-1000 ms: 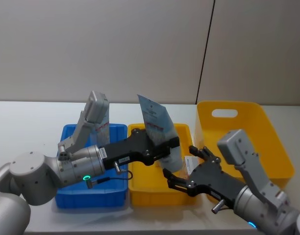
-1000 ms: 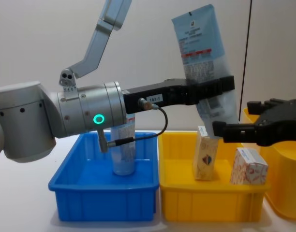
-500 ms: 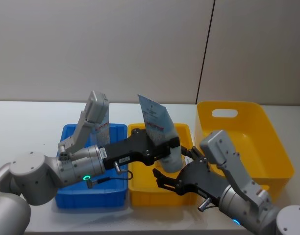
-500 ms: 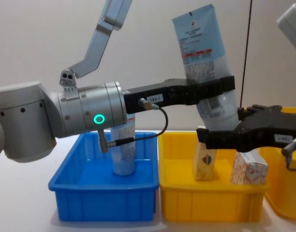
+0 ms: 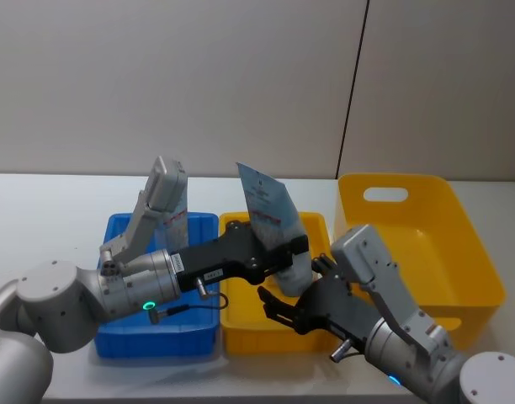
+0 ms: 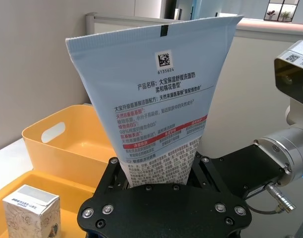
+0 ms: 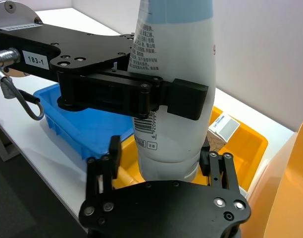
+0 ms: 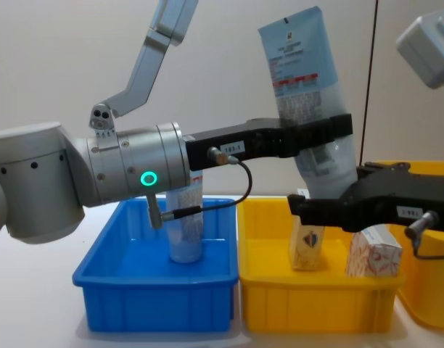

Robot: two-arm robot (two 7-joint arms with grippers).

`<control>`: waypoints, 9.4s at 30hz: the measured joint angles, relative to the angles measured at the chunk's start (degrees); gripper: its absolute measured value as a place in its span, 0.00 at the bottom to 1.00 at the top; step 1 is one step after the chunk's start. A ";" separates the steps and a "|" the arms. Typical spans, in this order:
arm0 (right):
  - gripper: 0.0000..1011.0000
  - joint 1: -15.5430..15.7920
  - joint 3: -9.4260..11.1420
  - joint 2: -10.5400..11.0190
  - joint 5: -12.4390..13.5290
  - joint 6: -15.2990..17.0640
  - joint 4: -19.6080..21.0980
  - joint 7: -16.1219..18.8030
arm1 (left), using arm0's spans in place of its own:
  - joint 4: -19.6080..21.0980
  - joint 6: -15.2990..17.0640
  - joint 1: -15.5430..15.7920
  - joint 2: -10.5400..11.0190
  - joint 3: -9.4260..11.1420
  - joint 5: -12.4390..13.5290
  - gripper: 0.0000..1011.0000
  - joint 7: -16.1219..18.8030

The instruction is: Bimanual collaborative sorting of washing and personal care products

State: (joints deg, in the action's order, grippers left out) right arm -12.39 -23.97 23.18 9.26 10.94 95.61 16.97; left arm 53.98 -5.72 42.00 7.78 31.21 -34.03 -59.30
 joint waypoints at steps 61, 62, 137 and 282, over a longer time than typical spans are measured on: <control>0.63 5.10 10.95 -2.59 -0.29 -2.38 4.10 -9.84 | 0.00 0.00 0.00 0.00 0.00 0.00 0.99 0.00; 0.63 5.31 11.96 -2.63 -0.11 -2.09 4.44 -10.39 | 0.00 0.00 0.00 0.00 0.00 0.00 0.99 0.00; 0.99 -1.70 15.80 -7.14 -2.21 13.04 -8.82 -18.52 | 0.01 0.00 0.00 0.00 0.00 0.00 0.99 0.00; 0.99 18.18 10.40 0.95 5.45 -1.42 5.75 -5.82 | 39.19 6.53 -28.41 14.12 -5.18 22.54 0.99 58.67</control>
State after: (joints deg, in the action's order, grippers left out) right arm 5.78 -13.57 24.13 14.71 9.52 101.37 11.15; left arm 93.17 0.80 13.59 21.89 26.03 -11.49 -0.63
